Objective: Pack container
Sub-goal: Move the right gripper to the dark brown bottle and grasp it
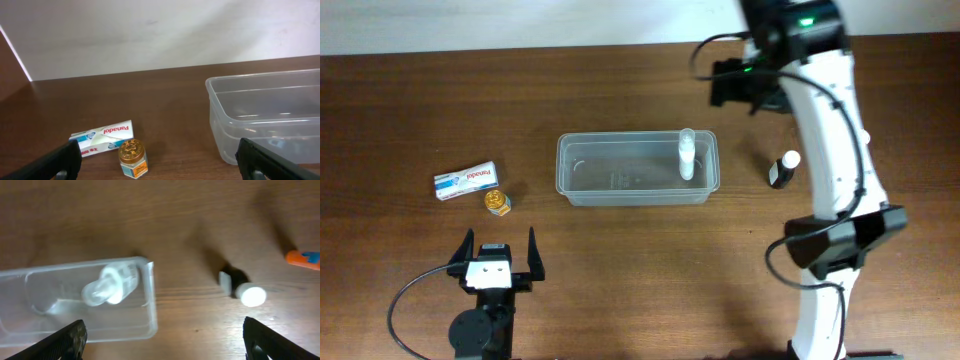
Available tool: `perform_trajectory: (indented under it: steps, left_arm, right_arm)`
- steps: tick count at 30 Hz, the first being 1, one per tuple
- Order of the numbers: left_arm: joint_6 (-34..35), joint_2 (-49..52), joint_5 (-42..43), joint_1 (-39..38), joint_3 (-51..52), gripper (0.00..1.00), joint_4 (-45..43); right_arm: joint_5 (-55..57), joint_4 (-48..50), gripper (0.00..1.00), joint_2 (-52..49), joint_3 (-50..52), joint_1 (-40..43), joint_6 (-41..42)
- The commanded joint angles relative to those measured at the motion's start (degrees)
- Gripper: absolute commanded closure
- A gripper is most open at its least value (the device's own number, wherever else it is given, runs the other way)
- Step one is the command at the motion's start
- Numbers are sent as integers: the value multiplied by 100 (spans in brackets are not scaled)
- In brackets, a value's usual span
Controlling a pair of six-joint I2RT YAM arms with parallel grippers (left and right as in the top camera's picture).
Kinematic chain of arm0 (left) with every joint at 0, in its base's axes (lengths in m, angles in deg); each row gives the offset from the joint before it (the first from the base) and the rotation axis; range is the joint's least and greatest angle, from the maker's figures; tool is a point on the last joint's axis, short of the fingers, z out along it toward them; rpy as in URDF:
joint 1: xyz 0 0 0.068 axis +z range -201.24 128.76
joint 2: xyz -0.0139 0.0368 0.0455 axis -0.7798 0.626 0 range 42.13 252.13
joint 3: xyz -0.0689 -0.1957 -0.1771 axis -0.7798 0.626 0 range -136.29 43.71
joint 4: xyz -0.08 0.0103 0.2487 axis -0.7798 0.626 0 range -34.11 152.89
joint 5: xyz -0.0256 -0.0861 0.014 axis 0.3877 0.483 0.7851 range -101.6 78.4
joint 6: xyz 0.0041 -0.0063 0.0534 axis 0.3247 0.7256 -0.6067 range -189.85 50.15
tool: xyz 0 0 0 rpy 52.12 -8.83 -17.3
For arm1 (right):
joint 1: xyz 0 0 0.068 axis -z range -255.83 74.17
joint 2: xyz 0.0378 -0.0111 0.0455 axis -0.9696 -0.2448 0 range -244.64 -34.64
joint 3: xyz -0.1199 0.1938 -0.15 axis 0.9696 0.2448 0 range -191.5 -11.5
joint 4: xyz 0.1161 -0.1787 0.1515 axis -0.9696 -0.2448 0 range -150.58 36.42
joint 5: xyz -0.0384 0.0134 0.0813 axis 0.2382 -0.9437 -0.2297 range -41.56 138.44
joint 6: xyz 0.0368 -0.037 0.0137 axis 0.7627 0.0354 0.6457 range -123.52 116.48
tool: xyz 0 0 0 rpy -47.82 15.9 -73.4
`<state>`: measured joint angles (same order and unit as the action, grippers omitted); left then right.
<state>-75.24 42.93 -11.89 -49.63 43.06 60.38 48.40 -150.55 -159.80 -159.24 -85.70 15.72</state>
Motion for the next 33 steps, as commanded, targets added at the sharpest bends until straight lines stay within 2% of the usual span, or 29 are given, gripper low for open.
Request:
perform_trajectory:
  steps: [1,7,13,20,33]
  left_arm:
    - [-94,-46,7,-22,15,1,28]
    - [-94,-46,7,-22,15,1,28]
    - [-94,-46,7,-22,15,1,28]
    - [-94,-46,7,-22,15,1,28]
    - [-94,-46,7,-22,15,1,28]
  right_arm:
    - [-256,-37,9,151,109,415,-256]
    - [-260,-39,13,160,962,1010,-501]
    - [-153,-26,13,160,2006,1303,-553]
    - [-103,79,13,160,2170,1346,-553]
    - [-146,1329,14,157,3471,1333,-553]
